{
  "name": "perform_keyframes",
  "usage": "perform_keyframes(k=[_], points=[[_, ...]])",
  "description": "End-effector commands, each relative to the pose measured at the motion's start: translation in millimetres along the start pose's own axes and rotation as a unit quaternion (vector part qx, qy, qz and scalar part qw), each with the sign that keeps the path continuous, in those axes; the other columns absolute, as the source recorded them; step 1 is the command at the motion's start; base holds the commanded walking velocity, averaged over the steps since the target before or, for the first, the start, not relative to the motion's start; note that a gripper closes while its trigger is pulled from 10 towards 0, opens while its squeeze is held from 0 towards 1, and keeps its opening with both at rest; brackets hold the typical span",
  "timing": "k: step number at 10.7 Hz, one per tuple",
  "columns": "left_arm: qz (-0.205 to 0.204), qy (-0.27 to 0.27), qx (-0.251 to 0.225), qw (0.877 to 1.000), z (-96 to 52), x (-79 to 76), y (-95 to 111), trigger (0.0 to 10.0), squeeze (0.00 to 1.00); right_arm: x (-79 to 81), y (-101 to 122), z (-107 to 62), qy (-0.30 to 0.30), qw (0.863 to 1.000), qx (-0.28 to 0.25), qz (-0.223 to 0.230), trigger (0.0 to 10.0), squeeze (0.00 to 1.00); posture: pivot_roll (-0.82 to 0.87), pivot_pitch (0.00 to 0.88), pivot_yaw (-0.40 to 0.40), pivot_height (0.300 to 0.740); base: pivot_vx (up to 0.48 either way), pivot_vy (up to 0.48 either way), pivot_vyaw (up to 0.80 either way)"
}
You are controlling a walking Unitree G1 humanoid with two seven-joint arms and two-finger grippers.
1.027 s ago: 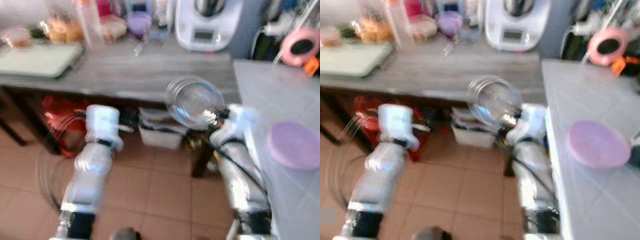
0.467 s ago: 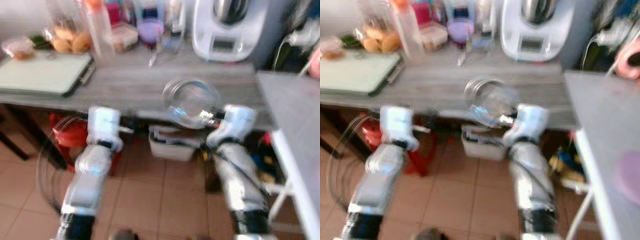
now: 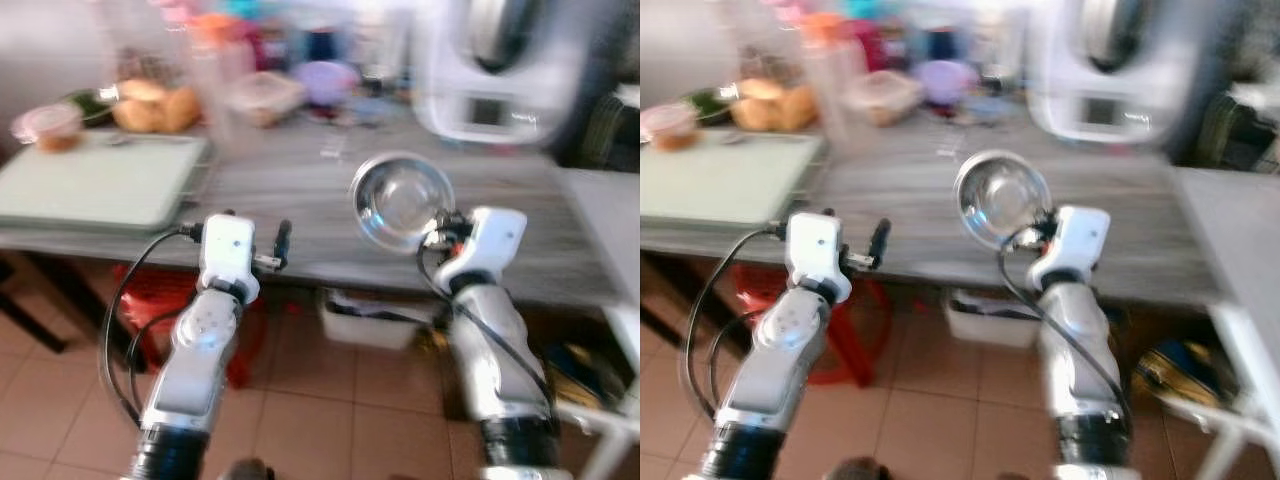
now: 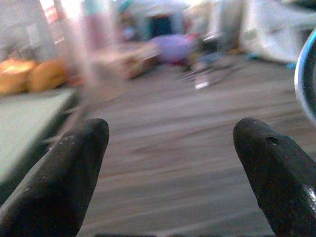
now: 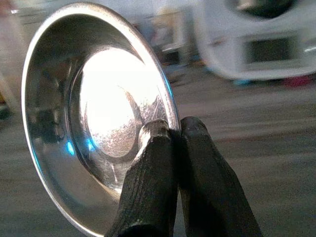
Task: Setting the table
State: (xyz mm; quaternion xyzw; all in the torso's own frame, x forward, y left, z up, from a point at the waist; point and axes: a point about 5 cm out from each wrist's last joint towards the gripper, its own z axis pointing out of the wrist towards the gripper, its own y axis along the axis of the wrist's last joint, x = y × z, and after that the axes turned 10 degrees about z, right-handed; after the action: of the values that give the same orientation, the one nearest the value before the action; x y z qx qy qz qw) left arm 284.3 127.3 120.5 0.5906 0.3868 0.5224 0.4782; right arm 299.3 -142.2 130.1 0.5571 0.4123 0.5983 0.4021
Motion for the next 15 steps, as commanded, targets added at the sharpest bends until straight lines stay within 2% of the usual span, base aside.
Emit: perform_keyframes(k=[1, 3, 4, 6, 7, 8, 9, 10, 11, 13, 15], points=[[-0.002, -0.002, -0.009, 1.0, 0.2, -1.9, 5, 10.0, 0.0, -3.7, 2, 1.1, -0.003, 1.0, 0.003, -0.002, 10.0, 0.0, 0.02, 0.0, 0.006, 0.74, 0.0, 0.0, 0.0], [-0.015, 0.031, 0.012, 0.999, -5.8, 10.2, -3, 10.0, 0.0, -5.7, 1, 3.8, -0.011, 1.0, 0.008, -0.016, 10.0, 0.0, 0.01, 0.0, 0.013, 0.74, 0.0, 0.0, 0.0], [-0.022, 0.028, 0.017, 0.999, -5.4, 10.0, -4, 10.0, 0.0, -13.1, 1, 6.0, -0.04, 0.999, 0.012, -0.007, 10.0, 0.0, 0.03, 0.0, 0.002, 0.74, 0.0, 0.0, 0.0], [-0.024, 0.019, 0.011, 0.999, -3.7, 4.6, 1, 10.0, 0.0, -24.4, -1, 10.4, -0.106, 0.993, 0.023, 0.056, 10.0, 0.0, 0.04, 0.0, 0.002, 0.74, 0.0, 0.0, 0.0], [-0.024, 0.012, 0.019, 0.999, -6.8, 2.0, -3, 10.0, 0.0, -27.5, -2, 11.5, -0.127, 0.989, 0.026, 0.066, 10.0, 0.0, 0.04, 0.0, -0.001, 0.74, 0.0, 0.0, 0.0], [-0.025, 0.005, 0.026, 0.999, -10.3, 0.5, -7, 10.0, 0.0, -34.8, -5, 11.8, -0.171, 0.979, 0.029, 0.103, 10.0, 0.0, 0.05, 0.0, -0.026, 0.74, 0.0, 0.0, 0.0], [-0.033, 0.003, 0.032, 0.999, -13.1, -0.5, -10, 10.0, 0.0, -34.8, -12, 10.6, -0.183, 0.976, 0.045, 0.112, 10.0, 0.0, 0.07, 0.0, -0.062, 0.74, 0.0, 0.0, 0.0], [-0.061, 0.001, 0.05, 0.997, -13.5, -3.1, -14, 10.0, 0.0, -29.1, -20, 11.6, -0.183, 0.974, 0.06, 0.122, 10.0, 0.0, 0.07, 0.0, -0.06, 0.74, 0.0, 0.0, 0.0], [-0.047, -0.003, 0.044, 0.998, -13.9, -3.7, -11, 10.0, 0.0, -26.6, -20, 12.2, -0.185, 0.972, 0.057, 0.131, 10.0, 0.0, 0.08, 0.0, -0.037, 0.74, 0.0, 0.0, 0.0], [-0.044, -0.003, 0.042, 0.998, -12.9, -3.1, -7, 10.0, 0.0, -29.2, -27, 8.9, -0.213, 0.956, 0.065, 0.19, 10.0, 0.0, 0.07, 0.0, -0.005, 0.74, 0.0, 0.0, 0.0], [-0.031, -0.029, 0.04, 0.998, -8.1, -6.0, -4, 10.0, 0.0, -24.6, -25, 14.9, -0.217, 0.943, 0.077, 0.239, 10.0, 0.0, 0.05, 0.0, 0.01, 0.74, 0.0, 0.0, 0.0]])
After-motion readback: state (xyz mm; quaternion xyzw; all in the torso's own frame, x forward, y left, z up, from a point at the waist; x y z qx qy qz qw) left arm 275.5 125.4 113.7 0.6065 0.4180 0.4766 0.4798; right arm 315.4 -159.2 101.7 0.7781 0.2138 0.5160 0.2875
